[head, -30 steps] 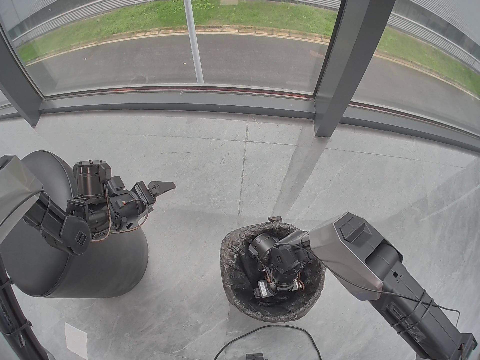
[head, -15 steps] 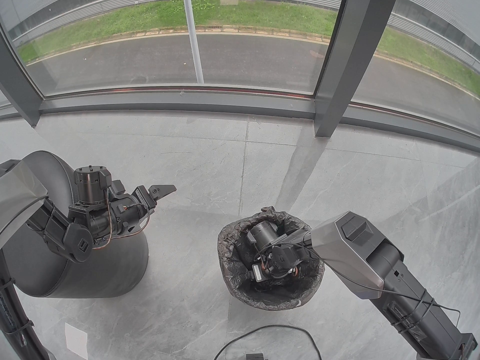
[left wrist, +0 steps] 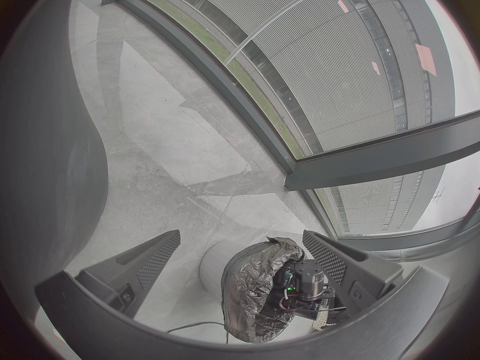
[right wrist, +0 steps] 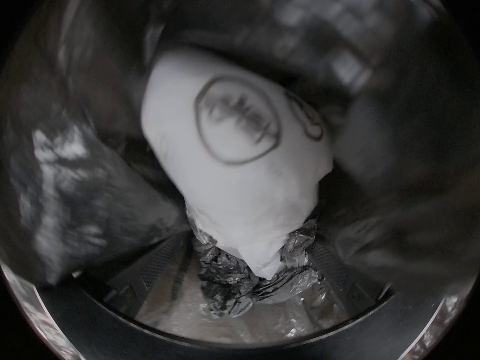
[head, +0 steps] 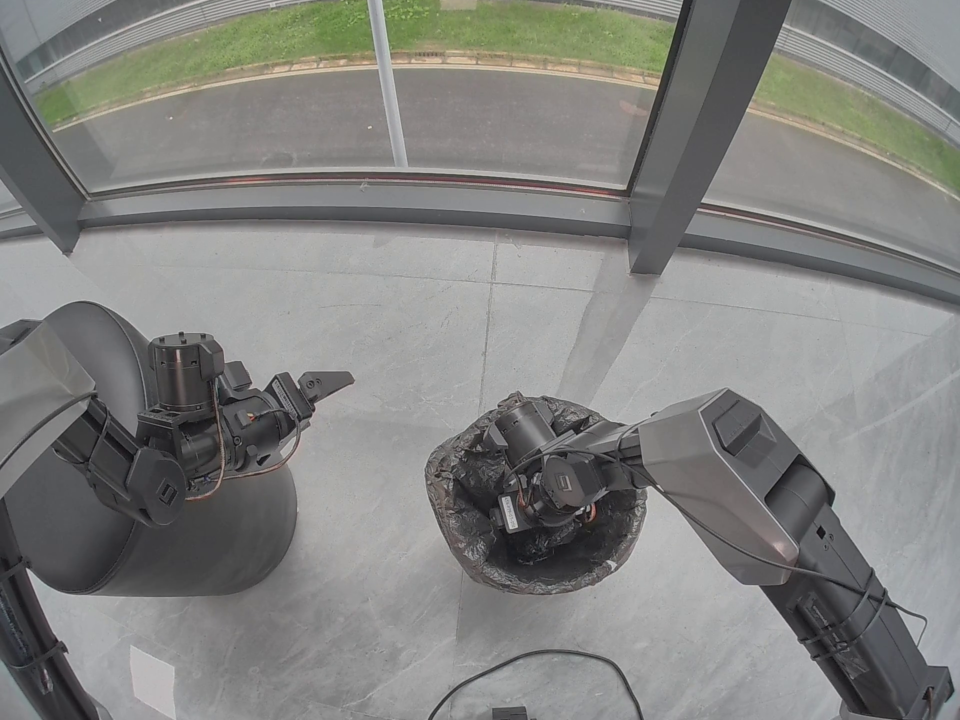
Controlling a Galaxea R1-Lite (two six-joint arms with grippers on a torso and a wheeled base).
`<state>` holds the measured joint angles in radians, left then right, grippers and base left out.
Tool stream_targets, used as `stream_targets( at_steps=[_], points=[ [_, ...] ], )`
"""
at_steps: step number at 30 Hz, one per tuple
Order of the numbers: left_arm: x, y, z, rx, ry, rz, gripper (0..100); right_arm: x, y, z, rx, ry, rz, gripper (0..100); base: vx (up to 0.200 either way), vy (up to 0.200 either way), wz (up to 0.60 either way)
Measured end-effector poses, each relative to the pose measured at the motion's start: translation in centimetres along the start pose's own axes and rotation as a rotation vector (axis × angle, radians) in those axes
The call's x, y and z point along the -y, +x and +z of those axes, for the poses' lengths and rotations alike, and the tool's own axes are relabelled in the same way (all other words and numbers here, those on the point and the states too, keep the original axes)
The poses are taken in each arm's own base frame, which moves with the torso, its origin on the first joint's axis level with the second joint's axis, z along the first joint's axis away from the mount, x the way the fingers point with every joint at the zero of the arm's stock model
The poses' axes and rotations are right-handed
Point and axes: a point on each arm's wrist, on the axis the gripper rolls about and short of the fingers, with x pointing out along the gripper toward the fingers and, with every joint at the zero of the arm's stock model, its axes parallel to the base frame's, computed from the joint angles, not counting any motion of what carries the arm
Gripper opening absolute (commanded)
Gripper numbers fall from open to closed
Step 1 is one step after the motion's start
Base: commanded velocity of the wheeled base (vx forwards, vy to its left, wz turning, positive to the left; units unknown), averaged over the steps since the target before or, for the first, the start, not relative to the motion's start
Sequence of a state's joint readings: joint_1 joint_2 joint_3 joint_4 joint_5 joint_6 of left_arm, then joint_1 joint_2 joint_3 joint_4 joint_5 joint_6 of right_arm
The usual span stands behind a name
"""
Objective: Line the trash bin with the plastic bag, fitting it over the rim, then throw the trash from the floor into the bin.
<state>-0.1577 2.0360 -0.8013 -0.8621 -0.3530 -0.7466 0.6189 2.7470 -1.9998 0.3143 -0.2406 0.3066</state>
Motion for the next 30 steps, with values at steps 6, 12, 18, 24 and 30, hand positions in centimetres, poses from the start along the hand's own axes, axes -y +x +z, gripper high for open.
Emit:
stream_targets(
  at_steps=[6,12,18,24,30],
  points=[
    [0.1,0.0,0.0,0.001,0.001,-0.002,100,-0.6,-2.6,1.3,0.044,-0.005,0.020,100,0.000,0.000,0.00],
    [0.1,-0.1,0.0,0.001,0.000,-0.002,100,-1.1,-5.7,2.0,0.039,-0.027,0.026,100,0.000,0.000,0.00],
    [0.2,-0.1,-0.1,-0.001,0.001,-0.005,100,-1.5,-8.6,2.7,0.064,-0.035,0.009,100,0.000,0.000,0.00],
    [0.3,-0.1,0.0,0.000,-0.001,-0.006,100,-1.5,-10.8,3.4,0.092,-0.032,0.016,100,0.000,0.000,0.00],
    [0.5,-0.5,0.0,0.004,0.002,-0.010,100,-1.5,-14.6,3.6,0.085,-0.084,-0.036,100,0.000,0.000,0.00]
  ],
)
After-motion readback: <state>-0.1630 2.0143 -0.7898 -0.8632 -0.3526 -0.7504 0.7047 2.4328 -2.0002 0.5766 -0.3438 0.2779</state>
